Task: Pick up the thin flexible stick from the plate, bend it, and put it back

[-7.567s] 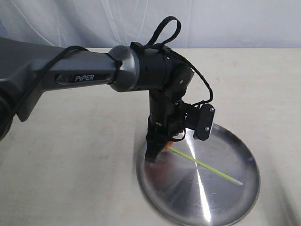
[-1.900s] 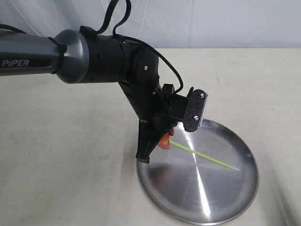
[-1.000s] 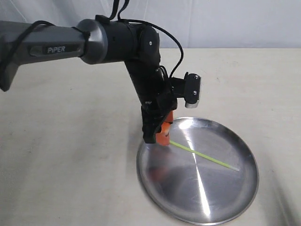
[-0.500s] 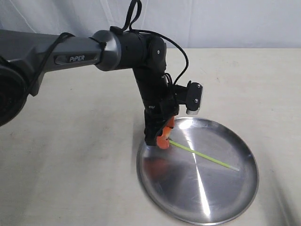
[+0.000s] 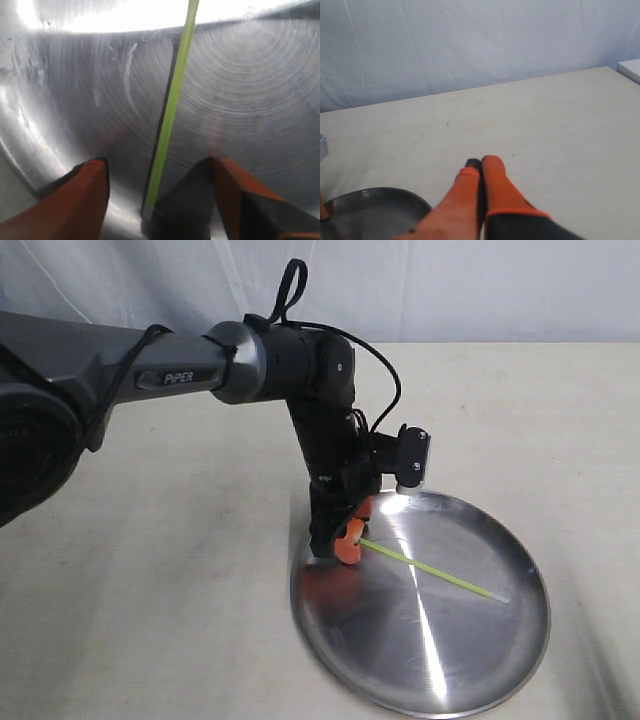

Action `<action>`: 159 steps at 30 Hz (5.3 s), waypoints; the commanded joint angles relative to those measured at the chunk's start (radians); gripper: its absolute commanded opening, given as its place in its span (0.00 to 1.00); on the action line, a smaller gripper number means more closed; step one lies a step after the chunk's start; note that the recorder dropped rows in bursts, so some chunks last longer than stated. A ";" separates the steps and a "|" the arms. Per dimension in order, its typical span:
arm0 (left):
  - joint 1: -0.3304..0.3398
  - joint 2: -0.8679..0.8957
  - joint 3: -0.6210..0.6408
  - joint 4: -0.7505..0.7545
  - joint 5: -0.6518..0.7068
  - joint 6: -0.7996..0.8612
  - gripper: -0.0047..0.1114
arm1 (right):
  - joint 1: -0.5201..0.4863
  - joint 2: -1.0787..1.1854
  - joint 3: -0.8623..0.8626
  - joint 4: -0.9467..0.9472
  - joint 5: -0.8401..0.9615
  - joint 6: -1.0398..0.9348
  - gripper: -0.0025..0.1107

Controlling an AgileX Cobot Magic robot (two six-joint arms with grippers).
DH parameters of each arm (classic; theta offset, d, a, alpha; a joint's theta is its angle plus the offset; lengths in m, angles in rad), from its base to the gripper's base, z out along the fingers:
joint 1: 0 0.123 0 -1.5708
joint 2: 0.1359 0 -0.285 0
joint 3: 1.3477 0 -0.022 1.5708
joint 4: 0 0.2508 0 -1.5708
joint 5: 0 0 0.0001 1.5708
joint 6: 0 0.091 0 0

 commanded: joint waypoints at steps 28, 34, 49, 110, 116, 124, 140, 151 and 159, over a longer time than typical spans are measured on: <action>-0.024 -0.029 -0.003 0.022 0.051 0.007 0.04 | -0.004 -0.006 0.005 -0.007 -0.010 -0.008 0.02; -0.024 -0.061 -0.003 0.013 0.052 0.007 0.04 | -0.004 -0.006 0.005 -0.007 -0.010 -0.008 0.02; -0.024 -0.136 -0.003 -0.012 0.072 0.009 0.04 | -0.004 -0.006 0.005 0.008 -0.135 0.024 0.02; -0.011 -0.355 -0.003 -0.050 0.050 -0.065 0.04 | -0.004 0.317 -0.308 0.824 -0.109 -0.069 0.63; -0.011 -0.357 -0.003 -0.043 0.032 -0.074 0.04 | -0.004 0.628 -0.517 0.806 0.087 -0.067 0.63; -0.011 -0.369 -0.003 -0.032 -0.018 -0.101 0.04 | -0.004 0.588 -0.434 0.912 -0.004 -0.067 0.63; -0.011 -0.370 -0.003 -0.033 -0.038 -0.108 0.04 | -0.004 0.583 -0.215 1.578 0.002 -0.532 0.63; -0.011 -0.384 -0.003 -0.064 -0.022 -0.108 0.04 | -0.004 0.588 -0.215 1.731 0.068 -0.733 0.63; -0.011 -0.414 -0.003 -0.142 0.021 -0.094 0.04 | -0.004 0.588 -0.215 1.731 0.079 -0.740 0.63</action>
